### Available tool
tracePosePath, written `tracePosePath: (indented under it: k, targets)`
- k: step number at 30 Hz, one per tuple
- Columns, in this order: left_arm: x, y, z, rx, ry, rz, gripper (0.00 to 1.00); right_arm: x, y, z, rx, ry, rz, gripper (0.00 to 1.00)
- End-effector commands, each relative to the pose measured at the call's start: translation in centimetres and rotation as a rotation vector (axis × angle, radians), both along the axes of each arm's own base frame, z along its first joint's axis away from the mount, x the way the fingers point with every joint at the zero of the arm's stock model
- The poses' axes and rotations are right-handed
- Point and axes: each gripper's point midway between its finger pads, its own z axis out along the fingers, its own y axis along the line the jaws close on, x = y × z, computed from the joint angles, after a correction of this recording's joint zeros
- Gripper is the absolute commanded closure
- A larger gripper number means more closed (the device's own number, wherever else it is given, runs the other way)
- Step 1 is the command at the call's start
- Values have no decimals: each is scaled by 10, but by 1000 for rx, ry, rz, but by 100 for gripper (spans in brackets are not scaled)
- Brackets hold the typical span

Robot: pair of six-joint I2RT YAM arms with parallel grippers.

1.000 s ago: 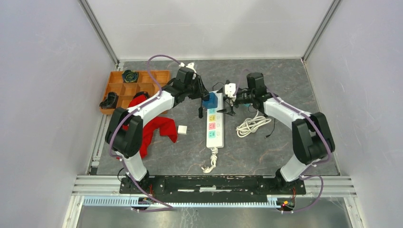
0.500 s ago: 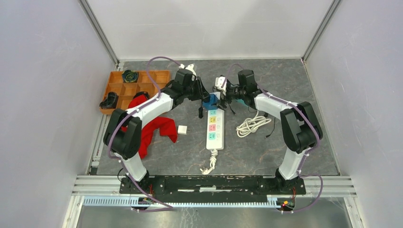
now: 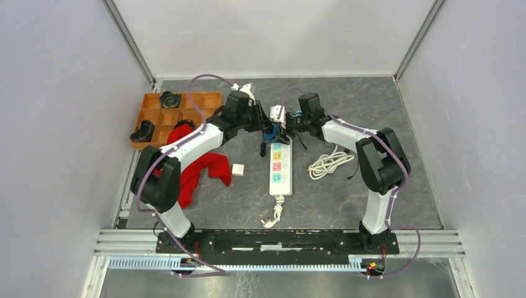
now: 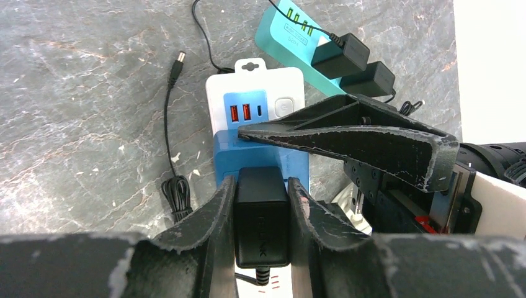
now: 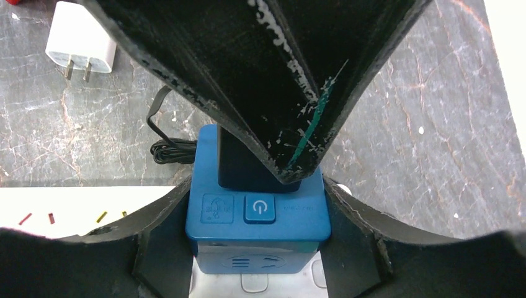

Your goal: Pull the plug off the socket

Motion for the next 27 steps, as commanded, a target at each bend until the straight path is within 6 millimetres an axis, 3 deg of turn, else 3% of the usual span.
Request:
tracePosePath:
  k: [1,7,11,15,19,23,27]
  targets:
    - [-2,1,85,-96,-198,-16,98,19,-15,-7,-71,-117,-49,99]
    - [-11,20,122,-96,-275,22,98,19,-25,-24,-96,-103,-82,100]
    - [-19,27,133,-85,-290,20,98,22,-30,-36,-124,-80,-108,100]
    - [-25,32,131,-61,-285,18,98,20,-31,-41,-128,-65,-106,100]
    - [-26,47,109,-7,-262,49,98,15,-28,-42,-104,-30,-95,98]
    - [-23,65,83,27,-236,82,98,13,-25,-36,-59,9,-98,71]
    - [-7,84,57,62,-202,118,98,10,-22,-25,-24,25,-93,35]
